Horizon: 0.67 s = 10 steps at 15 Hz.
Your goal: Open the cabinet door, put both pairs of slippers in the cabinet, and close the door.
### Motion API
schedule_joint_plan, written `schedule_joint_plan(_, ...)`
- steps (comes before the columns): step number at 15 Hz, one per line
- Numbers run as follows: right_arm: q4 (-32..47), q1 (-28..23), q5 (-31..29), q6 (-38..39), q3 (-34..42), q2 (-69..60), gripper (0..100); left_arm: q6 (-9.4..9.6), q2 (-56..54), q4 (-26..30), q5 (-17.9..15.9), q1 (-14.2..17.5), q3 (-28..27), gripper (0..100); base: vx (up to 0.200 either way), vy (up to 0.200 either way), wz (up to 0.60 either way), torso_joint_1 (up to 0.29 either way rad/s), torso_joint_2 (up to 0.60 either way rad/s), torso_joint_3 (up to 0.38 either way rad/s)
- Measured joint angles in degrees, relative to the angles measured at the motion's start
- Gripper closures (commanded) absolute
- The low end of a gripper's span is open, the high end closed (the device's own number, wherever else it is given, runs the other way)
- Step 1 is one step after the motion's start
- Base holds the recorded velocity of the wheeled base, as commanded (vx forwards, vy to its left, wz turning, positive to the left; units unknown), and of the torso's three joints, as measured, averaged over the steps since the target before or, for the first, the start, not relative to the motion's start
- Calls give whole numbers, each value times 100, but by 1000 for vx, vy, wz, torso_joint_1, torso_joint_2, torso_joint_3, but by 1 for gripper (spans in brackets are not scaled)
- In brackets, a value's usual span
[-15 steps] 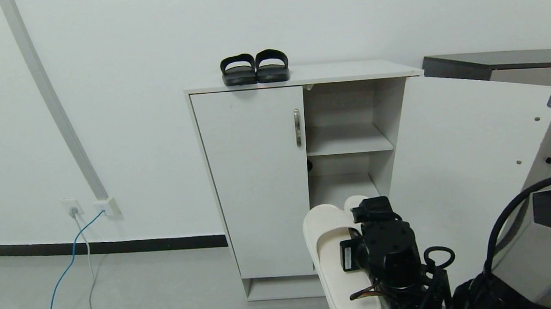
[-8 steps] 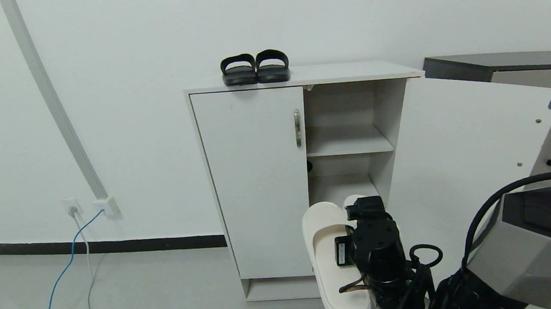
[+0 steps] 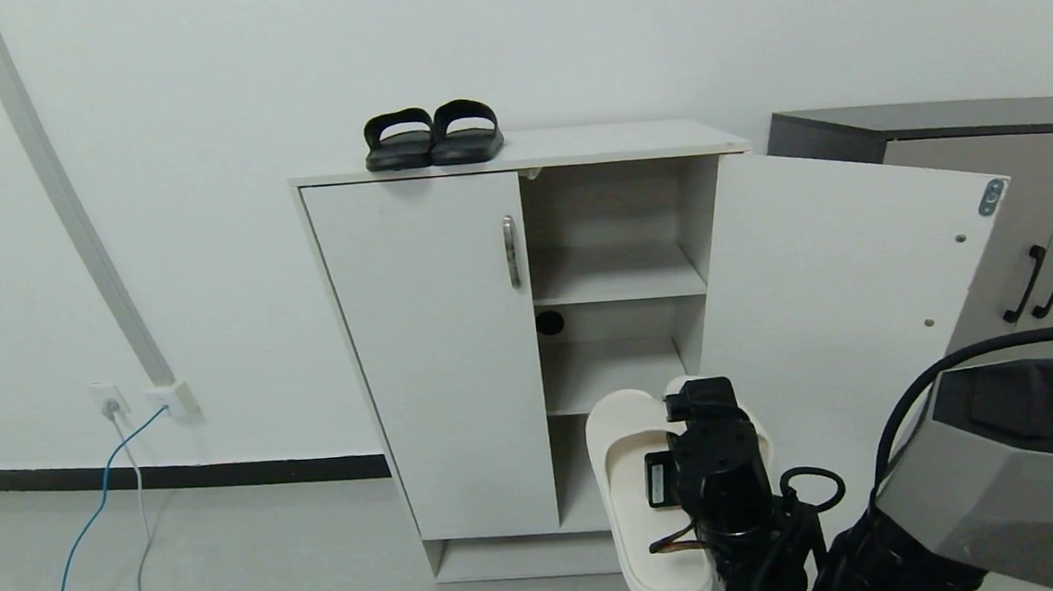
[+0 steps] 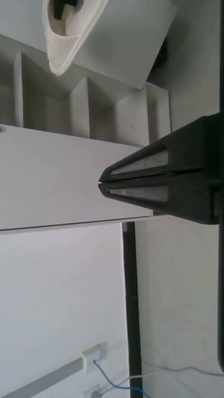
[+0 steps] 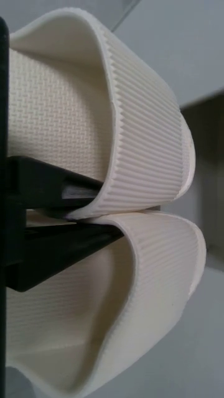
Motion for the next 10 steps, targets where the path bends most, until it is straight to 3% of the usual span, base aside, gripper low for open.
schedule_joint_plan(10, 13, -56, 50, -130, -571, 355, 100, -2, 0, -5, 1, 10, 0, 100, 0, 0, 0, 0, 0, 0)
